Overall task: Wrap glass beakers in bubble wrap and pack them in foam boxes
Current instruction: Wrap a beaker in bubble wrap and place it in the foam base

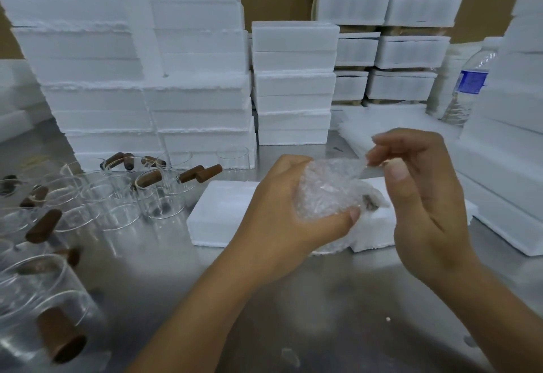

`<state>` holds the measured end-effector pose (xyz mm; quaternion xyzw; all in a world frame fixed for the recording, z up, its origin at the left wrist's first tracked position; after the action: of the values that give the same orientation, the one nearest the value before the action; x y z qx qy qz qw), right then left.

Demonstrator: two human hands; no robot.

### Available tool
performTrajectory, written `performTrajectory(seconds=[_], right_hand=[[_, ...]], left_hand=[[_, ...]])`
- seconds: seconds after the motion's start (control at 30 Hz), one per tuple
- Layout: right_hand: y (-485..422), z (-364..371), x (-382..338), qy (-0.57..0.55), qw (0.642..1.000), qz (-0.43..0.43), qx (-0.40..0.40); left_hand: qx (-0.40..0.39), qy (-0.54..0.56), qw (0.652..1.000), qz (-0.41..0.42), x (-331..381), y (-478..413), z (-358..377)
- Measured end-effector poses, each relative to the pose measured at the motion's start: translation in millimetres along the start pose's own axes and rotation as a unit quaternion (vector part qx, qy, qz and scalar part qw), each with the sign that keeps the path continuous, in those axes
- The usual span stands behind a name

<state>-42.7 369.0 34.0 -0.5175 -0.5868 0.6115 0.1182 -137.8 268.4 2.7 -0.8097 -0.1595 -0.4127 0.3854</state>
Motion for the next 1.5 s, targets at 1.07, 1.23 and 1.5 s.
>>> performTrajectory(seconds=[1.07,1.23,1.5], right_hand=[[2,10,43,-0.145,0.967,0.21,-0.026],[8,22,52,-0.167,0.95,0.258,-0.058],[5,24,49,-0.194,0.946,0.248,-0.076]], left_hand=[[0.068,0.142,0.987,-0.034,-16,0,-18],[0.065,0.149,0.986,-0.037,-16,1,-17],[0.082,0.18,0.979,-0.042,-19,-1,-19]])
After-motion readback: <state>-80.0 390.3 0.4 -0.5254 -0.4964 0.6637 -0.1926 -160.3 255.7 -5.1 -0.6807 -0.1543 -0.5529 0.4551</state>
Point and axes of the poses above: each hand's wrist, its own y-axis away from the middle knuckle, its own z-axis out of the palm, x = y × z, the point moved 9 cm from there along -y, towards the middle knuckle
